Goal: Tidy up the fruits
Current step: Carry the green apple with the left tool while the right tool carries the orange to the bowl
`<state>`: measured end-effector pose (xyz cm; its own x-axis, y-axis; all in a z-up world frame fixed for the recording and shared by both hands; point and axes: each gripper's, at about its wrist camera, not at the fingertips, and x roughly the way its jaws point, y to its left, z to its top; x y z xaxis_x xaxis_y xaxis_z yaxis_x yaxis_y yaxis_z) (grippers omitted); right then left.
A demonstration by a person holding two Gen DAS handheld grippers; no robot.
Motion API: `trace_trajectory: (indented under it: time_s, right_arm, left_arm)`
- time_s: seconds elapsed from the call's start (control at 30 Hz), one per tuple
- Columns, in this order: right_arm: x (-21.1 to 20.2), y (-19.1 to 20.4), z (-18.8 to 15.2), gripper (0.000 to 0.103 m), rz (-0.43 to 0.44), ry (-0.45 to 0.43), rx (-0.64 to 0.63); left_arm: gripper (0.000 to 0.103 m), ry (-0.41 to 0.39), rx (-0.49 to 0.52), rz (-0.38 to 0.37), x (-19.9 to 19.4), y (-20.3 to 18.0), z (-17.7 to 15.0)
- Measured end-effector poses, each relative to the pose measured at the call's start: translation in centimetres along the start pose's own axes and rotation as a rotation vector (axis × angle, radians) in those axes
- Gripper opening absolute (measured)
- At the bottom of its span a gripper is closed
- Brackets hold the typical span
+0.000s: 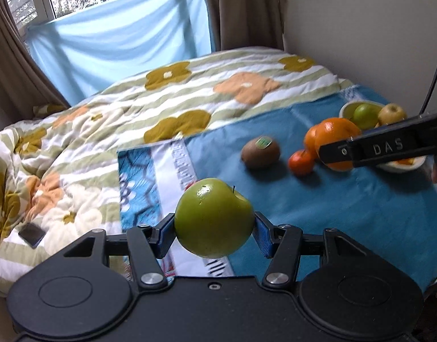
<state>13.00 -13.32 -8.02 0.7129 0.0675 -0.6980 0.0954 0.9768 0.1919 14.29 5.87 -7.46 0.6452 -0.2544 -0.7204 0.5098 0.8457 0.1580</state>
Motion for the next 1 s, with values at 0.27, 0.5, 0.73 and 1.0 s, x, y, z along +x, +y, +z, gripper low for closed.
trace_trajectory:
  time_s: [0.27, 0.5, 0.73, 1.0]
  right_arm:
    - [-3.9, -5.8, 0.5, 0.073, -0.018, -0.024, 0.011]
    - [-6.6, -11.0, 0.5, 0.073, -0.035, -0.047, 0.027]
    - [-7.6, -16.1, -0.4, 0.073, -0.052, -0.04, 0.058]
    - [-6.8, -20.0, -1.8, 0.073, -0.063, -0.004, 0.091]
  left_arm:
    - [0.061, -0.027, -0.02, -0.014, -1.3, -5.2, 3.1]
    - [0.061, -0.033, -0.007, -0.04, -0.7, -10.4, 5.3]
    - [0.061, -0.026, 0.013, -0.067, 1.8, -14.8, 7.1]
    - [0.061, -0.017, 0.059, -0.101, 6.0, -19.2, 9.0]
